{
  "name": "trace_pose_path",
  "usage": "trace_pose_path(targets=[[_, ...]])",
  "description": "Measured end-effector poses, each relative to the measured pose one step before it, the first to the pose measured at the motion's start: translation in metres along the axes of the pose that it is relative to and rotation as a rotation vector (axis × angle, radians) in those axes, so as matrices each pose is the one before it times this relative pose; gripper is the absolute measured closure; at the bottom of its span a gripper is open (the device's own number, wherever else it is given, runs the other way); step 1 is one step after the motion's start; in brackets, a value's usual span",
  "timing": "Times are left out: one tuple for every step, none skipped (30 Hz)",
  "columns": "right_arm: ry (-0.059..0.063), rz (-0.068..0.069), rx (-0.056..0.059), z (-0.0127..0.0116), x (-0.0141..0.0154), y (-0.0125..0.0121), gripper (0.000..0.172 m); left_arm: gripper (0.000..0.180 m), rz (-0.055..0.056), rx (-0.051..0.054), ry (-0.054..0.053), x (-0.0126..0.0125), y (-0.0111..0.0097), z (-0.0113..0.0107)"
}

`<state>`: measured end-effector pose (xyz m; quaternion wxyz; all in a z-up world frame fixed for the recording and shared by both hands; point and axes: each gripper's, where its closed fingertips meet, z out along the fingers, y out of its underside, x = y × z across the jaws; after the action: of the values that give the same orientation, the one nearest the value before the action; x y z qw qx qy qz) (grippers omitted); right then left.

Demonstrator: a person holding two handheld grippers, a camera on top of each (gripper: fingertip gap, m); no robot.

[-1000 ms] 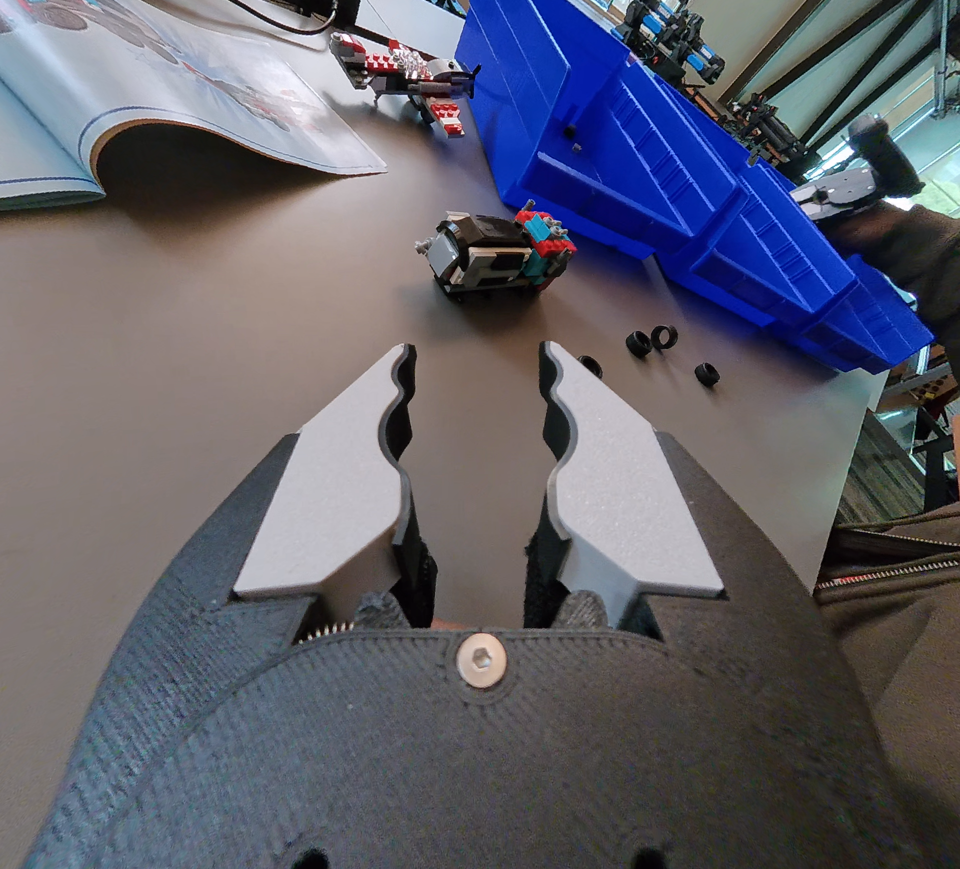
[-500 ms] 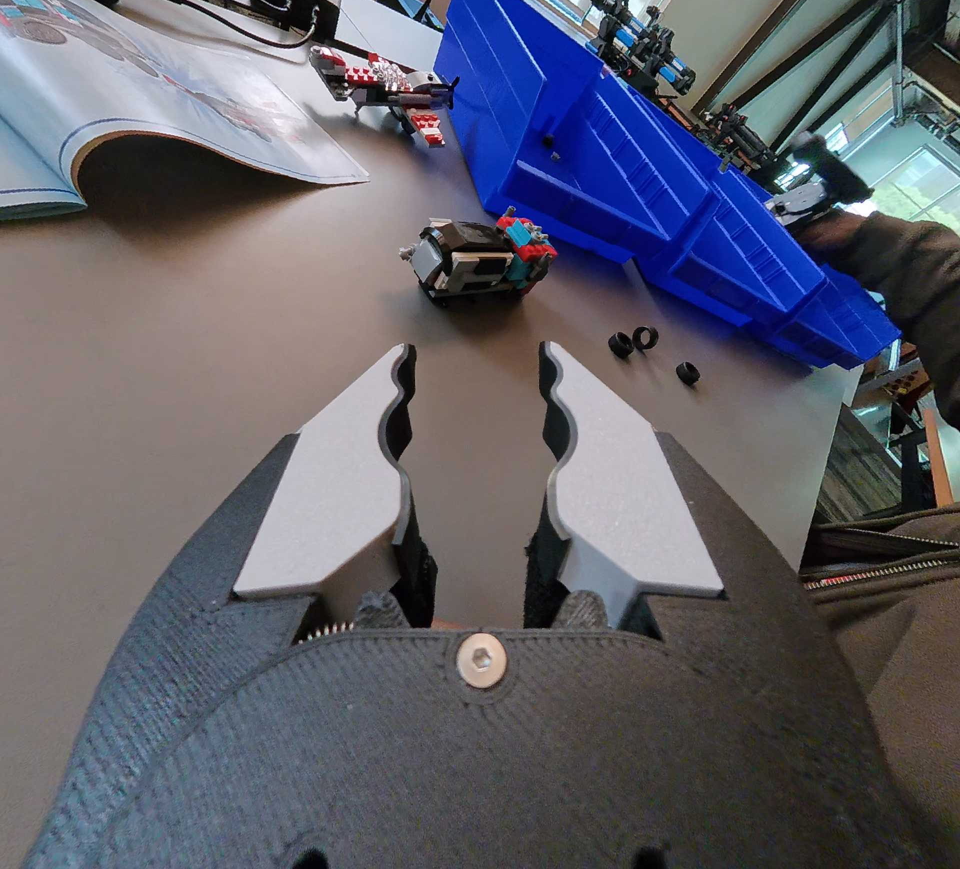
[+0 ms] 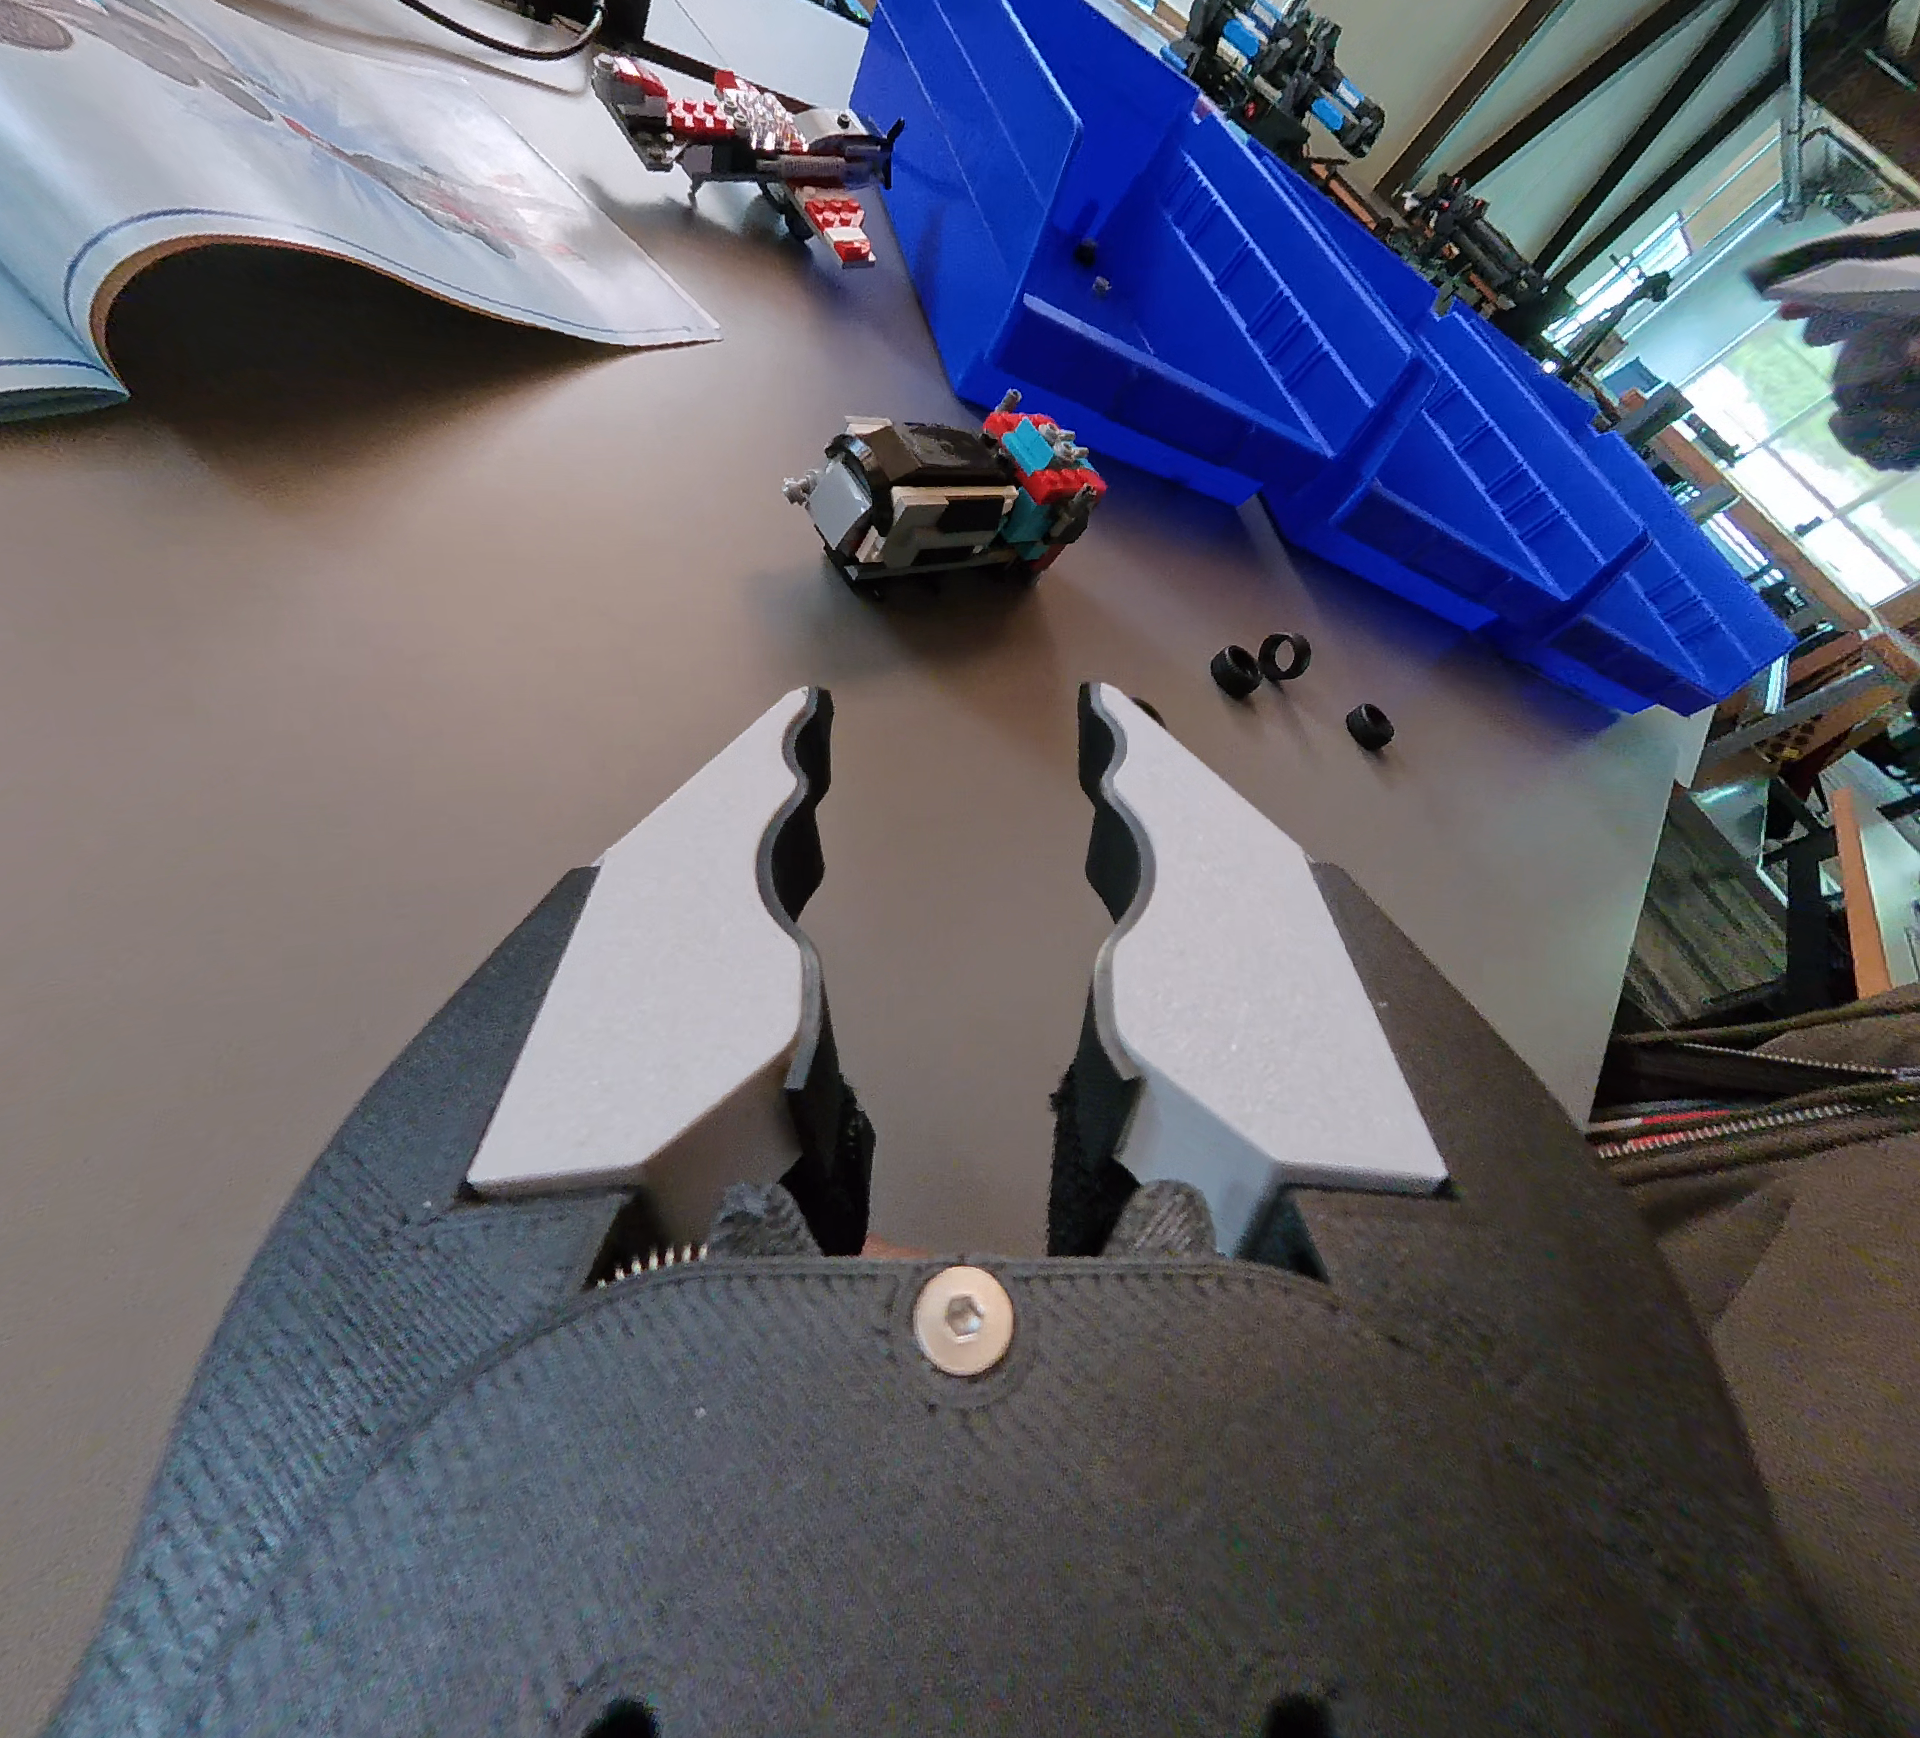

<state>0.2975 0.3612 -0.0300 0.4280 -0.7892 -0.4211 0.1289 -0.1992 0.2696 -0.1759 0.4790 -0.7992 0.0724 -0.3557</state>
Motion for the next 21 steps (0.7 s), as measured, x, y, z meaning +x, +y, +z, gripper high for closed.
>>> trace_pose_path(targets=[[-0.0475,-0.0381,0.0345,0.00238,-0.03030,-0.01345,0.151,0.132,0.0025,-0.0006,-0.0019,0.00004,0.00012,0.00001],[-0.0606,-0.0306,0.0196,0.00886,-0.03166,-0.00891,0.151,0.132,0.0022,0.0065,-0.0006,0.00020,-0.00077,-0.00057],[-0.0607,-0.0295,0.0008,0.01530,-0.03027,-0.00338,0.150,0.132,0.0004,0.0107,0.0001,0.00010,-0.00138,-0.00117],[-0.0548,-0.0270,-0.0149,0.02061,-0.02709,0.00172,0.150,0.132,-0.0008,0.0120,0.0010,0.00000,-0.00148,-0.00122],[-0.0510,-0.0198,-0.0273,0.02417,-0.02336,0.00582,0.150,0.132,-0.0010,0.0115,0.0021,0.00021,-0.00152,-0.00128],[-0.0490,-0.0129,-0.0380,0.02618,-0.01944,0.00921,0.150,0.132,-0.0010,0.0103,0.0027,0.00023,-0.00123,-0.00118],[-0.0352,-0.0106,-0.0483,0.02626,-0.01359,0.01175,0.150,0.132,-0.0006,0.0088,0.0030,0.00038,-0.00119,-0.00090],[-0.0181,-0.0093,-0.0538,0.02457,-0.00764,0.01303,0.150,0.132,0.0000,0.0071,0.0033,0.00044,-0.00088,-0.00080],[-0.0064,-0.0097,-0.0553,0.02164,-0.00388,0.01291,0.150,0.132,-0.0002,0.0047,0.0039,0.00054,-0.00052,-0.00067],[0.0043,-0.0135,-0.0535,0.01781,-0.00140,0.01188,0.150,0.132,-0.0014,0.0014,0.0057,0.00080,-0.00005,-0.00066],[0.0009,-0.0105,-0.0400,0.01380,-0.00163,0.00913,0.150,0.132,-0.0002,0.0025,0.0064,0.00104,-0.00003,-0.00075],[-0.0034,0.0017,0.0002,0.00798,-0.00131,0.00184,0.149,0.132,-0.0001,0.0039,0.0059,0.00098,-0.00026,-0.00095],[-0.0126,0.0159,0.0177,0.00152,-0.00126,-0.00239,0.149,0.132,-0.0013,0.0052,0.0045,0.00061,-0.00046,-0.00103],[-0.0103,0.0133,-0.0057,-0.00130,0.00007,0.00022,0.147,0.132,-0.0019,0.0069,0.0037,0.00040,-0.00089,-0.00099],[0.0134,0.0030,0.0014,-0.00402,0.00359,-0.00041,0.142,0.132,-0.0031,0.0053,0.0029,0.00011,-0.00071,-0.00063],[0.0183,0.0045,0.0206,-0.00771,0.00447,-0.00268,0.140,0.132,-0.0041,-0.0005,0.0019,-0.00021,0.00007,0.00001],[0.0045,0.0162,0.0246,-0.01078,0.00326,-0.00285,0.139,0.132,-0.0017,-0.0032,0.0008,-0.00009,0.00036,0.00032],[-0.0006,0.0228,0.0278,-0.01398,0.00277,-0.00293,0.139,0.132,0.0007,-0.0033,-0.0007,-0.00006,0.00038,0.00033],[0.0041,0.0214,0.0333,-0.01725,0.00342,-0.00328,0.139,0.132,0.0015,-0.0019,-0.0011,0.00002,0.00025,0.00018],[0.0089,0.0214,0.0338,-0.02012,0.00441,-0.00303,0.139,0.132,0.0007,0.0005,-0.0010,-0.00001,-0.00008,0.00001],[0.0173,0.0218,0.0296,-0.02227,0.00642,-0.00226,0.139,0.132,-0.0013,0.0011,-0.0006,-0.00026,-0.00015,-0.00010]])
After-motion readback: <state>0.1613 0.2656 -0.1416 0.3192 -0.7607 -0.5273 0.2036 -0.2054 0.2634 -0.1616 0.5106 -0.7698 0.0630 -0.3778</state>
